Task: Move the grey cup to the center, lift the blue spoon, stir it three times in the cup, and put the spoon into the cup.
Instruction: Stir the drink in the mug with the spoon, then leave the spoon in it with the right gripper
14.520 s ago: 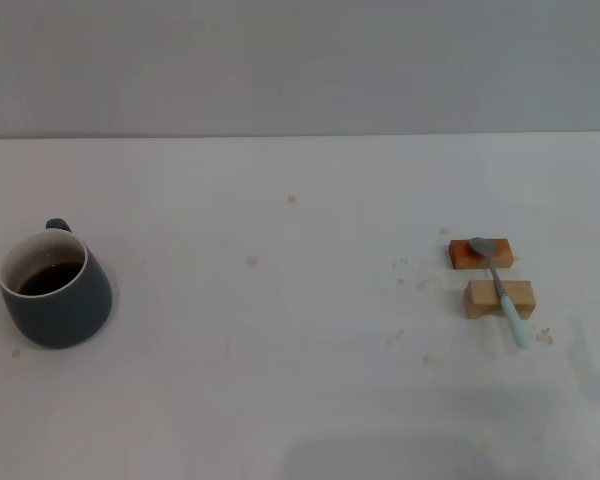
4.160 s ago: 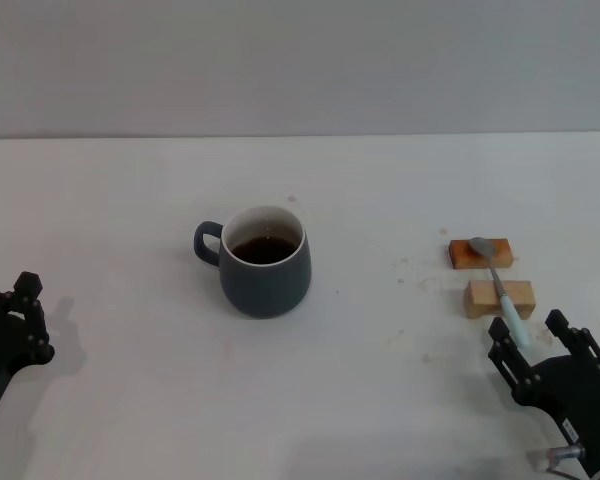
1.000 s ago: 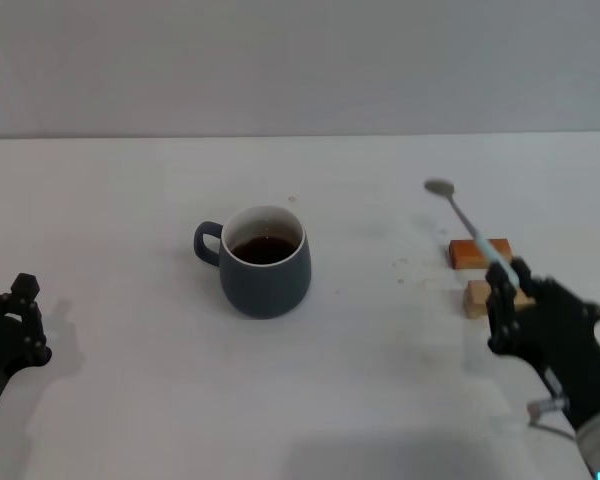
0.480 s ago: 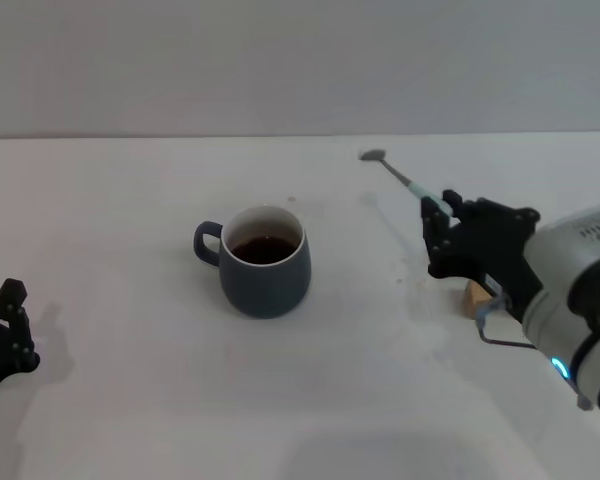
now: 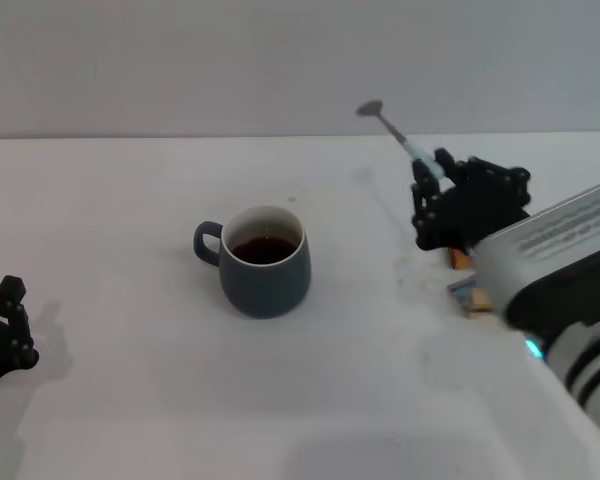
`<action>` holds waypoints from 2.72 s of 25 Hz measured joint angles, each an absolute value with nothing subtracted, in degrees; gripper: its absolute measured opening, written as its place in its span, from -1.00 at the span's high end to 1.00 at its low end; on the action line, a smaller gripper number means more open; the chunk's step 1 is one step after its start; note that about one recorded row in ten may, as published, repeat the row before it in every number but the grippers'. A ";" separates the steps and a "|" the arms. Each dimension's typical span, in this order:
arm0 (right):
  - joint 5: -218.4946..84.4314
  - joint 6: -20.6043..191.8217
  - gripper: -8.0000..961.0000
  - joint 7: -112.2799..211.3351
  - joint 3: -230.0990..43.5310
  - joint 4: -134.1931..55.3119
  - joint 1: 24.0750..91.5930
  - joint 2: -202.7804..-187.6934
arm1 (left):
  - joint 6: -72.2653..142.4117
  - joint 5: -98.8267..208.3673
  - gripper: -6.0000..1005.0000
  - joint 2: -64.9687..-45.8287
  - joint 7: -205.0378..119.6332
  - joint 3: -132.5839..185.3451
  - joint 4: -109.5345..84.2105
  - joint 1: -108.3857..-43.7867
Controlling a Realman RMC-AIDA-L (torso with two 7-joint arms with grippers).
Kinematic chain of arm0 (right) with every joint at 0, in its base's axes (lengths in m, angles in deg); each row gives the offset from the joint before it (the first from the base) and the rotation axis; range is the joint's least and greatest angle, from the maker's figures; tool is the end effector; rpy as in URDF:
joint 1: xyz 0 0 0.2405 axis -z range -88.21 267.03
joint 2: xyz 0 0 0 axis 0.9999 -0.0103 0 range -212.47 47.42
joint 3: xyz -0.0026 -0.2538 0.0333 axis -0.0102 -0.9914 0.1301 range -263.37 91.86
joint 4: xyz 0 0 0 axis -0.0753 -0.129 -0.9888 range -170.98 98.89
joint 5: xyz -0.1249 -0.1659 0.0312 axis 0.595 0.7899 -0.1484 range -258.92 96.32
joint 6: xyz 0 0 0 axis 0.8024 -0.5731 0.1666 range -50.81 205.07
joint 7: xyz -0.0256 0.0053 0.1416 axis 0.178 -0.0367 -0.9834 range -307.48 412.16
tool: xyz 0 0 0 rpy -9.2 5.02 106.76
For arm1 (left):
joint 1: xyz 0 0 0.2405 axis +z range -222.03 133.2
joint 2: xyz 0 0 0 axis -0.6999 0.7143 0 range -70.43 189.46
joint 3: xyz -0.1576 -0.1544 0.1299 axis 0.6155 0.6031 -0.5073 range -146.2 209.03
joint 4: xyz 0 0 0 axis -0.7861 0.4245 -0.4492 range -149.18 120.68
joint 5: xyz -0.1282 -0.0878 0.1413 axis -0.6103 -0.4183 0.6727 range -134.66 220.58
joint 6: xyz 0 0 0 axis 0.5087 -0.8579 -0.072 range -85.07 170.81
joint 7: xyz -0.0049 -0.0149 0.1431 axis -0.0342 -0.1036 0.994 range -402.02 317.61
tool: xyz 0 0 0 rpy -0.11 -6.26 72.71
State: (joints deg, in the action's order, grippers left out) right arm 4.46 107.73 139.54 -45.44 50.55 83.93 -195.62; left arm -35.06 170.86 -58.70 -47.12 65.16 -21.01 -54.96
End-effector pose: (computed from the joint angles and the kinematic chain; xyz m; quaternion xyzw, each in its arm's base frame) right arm 0.1510 0.2869 -0.0599 -0.8052 0.1359 0.1770 0.5494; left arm -0.3756 0.2284 -0.0176 -0.7267 -0.2074 -0.2442 0.6077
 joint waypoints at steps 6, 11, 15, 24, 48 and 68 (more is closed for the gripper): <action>29.89 112.49 0.66 130.83 -45.63 41.17 82.67 -201.51 | -35.12 170.95 0.99 -58.69 -47.12 65.16 -20.88 -55.01; 50.71 130.64 0.66 109.35 -52.19 27.10 75.01 -201.21 | -35.20 170.78 0.99 -58.70 -47.16 65.16 -20.38 -54.88; 63.34 142.28 0.66 88.89 -52.63 18.81 71.38 -200.91 | -35.35 170.73 0.99 -58.71 -47.19 65.16 -20.46 -54.68; 64.56 110.06 0.66 84.92 -39.96 44.57 77.98 -198.46 | -35.39 170.59 0.99 -58.69 -47.19 65.25 -20.22 -54.77; 72.92 1.93 0.66 59.38 -6.26 79.03 56.95 -201.53 | -38.12 170.58 0.99 -58.61 -47.22 66.33 -19.69 -54.44; 72.94 -5.39 0.66 55.93 -7.09 79.94 59.05 -201.68 | -38.91 170.58 0.99 -58.51 -47.56 67.98 -18.91 -53.64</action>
State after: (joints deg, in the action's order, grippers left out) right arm 72.94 -5.39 55.93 -7.09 79.94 59.05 -201.68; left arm -38.91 170.58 -58.51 -47.56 67.98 -18.91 -53.64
